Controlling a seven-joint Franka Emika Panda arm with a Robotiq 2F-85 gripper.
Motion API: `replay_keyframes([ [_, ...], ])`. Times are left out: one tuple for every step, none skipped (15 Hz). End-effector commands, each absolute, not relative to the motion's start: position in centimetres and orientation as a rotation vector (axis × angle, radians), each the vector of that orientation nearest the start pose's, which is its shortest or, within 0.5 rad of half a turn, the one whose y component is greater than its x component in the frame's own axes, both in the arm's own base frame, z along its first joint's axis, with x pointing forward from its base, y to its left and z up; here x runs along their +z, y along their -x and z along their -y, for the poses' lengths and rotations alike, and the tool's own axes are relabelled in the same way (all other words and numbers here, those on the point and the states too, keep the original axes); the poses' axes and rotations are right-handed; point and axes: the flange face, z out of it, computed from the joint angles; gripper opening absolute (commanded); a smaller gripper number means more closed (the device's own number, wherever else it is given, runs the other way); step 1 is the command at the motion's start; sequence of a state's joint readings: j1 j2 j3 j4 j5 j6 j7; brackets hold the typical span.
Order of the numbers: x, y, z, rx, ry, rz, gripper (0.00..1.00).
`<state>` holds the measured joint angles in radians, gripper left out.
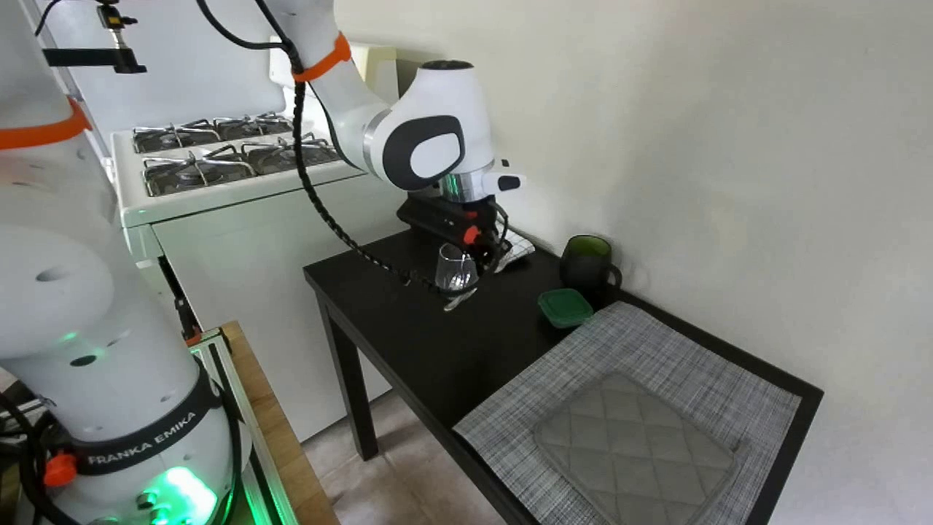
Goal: Place the cutlery in the cup
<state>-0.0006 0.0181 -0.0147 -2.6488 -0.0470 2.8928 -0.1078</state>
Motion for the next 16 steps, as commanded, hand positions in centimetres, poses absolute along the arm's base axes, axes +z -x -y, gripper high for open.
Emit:
replay_keyframes([
  [29.3, -42.8, -0.5, -0.476, 3.086, 0.194, 0.02],
  [30.2, -42.6, -0.9, -0.509, 3.06, 0.184, 0.02],
  [31.0, -42.5, -1.3, -0.546, 3.036, 0.175, 0.02],
  [31.7, -42.4, -1.7, -0.583, 3.011, 0.166, 0.02],
  [32.4, -42.4, -2.2, -0.623, 2.986, 0.156, 0.02],
  [32.8, -42.2, -2.8, -0.678, 2.968, 0.147, 0.02],
  [33.2, -42.1, -3.3, -0.722, 2.95, 0.146, 0.02],
  [33.3, -42.1, -3.9, -0.767, 2.938, 0.14, 0.02],
  [33.5, -42.1, -4.5, -0.807, 2.926, 0.138, 0.02],
  [33.4, -42.2, -5.0, -0.84, 2.919, 0.136, 0.02],
  [33.2, -42.2, -5.6, -0.868, 2.914, 0.129, 0.02],
  [33.2, -42.2, -6.0, -0.892, 2.908, 0.126, 0.02],
  [33.2, -42.2, -6.6, -0.917, 2.901, 0.124, 0.02],
  [33.1, -42.3, -6.9, -0.939, 2.896, 0.121, 0.02],
  [33.1, -42.6, -7.3, -0.95, 2.893, 0.123, 0.02],
  [32.9, -42.6, -7.6, -0.963, 2.892, 0.129, 0.02],
])
